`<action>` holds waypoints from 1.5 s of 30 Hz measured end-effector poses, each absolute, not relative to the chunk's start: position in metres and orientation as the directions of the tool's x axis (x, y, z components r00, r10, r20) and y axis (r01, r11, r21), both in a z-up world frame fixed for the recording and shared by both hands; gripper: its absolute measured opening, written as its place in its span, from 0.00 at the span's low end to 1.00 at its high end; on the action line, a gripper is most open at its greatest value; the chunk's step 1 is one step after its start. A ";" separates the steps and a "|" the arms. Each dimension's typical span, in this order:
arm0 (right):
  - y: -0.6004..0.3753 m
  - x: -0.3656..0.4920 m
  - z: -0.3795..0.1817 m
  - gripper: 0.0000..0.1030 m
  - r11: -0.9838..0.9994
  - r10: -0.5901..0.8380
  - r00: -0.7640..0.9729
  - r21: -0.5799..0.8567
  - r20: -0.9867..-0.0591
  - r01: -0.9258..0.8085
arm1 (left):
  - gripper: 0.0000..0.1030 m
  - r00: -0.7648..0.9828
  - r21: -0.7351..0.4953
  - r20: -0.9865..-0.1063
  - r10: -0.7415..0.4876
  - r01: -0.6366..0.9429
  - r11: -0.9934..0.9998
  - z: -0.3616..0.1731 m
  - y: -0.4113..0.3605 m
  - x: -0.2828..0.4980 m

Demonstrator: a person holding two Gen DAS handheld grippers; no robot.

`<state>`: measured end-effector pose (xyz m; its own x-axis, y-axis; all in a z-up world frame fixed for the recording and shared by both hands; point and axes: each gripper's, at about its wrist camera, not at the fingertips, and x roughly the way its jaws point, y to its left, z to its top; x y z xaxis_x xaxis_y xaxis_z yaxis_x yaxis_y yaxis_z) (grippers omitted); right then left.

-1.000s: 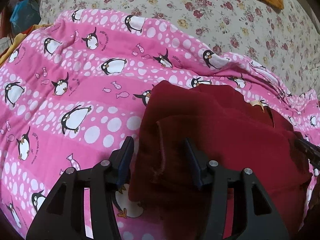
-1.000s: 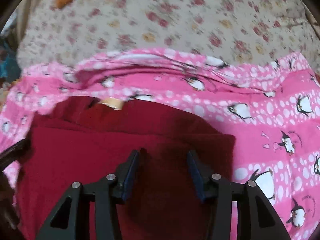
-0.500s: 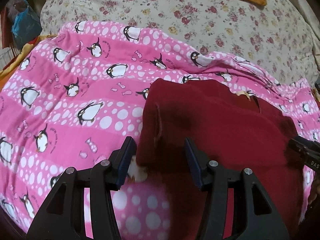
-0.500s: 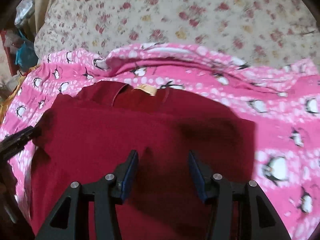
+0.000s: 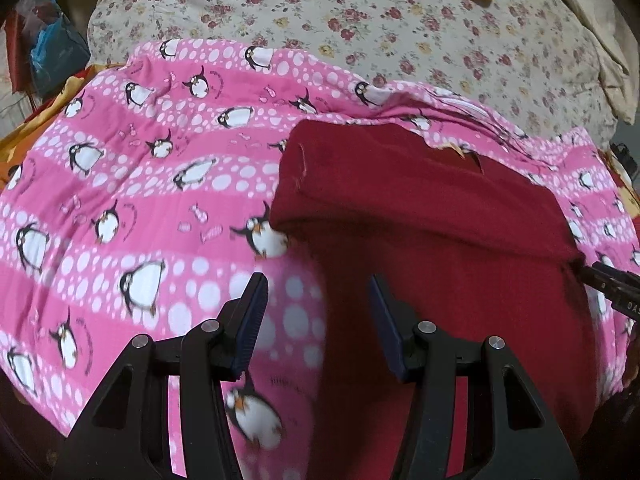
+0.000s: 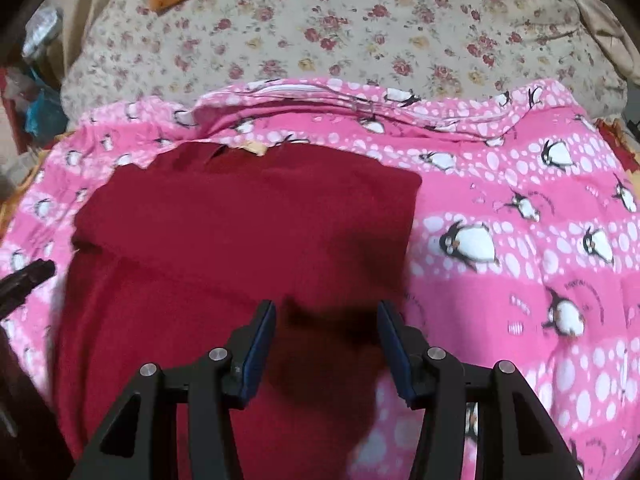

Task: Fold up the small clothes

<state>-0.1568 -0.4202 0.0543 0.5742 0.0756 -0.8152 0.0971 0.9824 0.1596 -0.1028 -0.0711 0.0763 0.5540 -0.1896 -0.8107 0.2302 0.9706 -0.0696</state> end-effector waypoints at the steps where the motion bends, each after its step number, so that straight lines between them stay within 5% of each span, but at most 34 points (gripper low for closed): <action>1: -0.419 -0.163 0.055 0.54 0.982 0.082 0.573 0.165 -0.815 0.095 | 0.50 0.550 -0.074 -0.812 -0.195 0.235 0.969 0.077 -0.071 -0.107; 12: -0.412 -0.249 0.044 0.64 0.966 0.201 0.527 0.256 -0.826 0.032 | 0.50 0.442 -0.171 -0.847 -0.296 0.299 0.939 0.066 -0.050 -0.169; 45: -0.378 -0.337 -0.022 0.65 0.893 0.446 0.297 0.442 -0.844 -0.084 | 0.50 0.189 -0.373 -0.884 -0.428 0.268 0.888 -0.003 -0.014 -0.249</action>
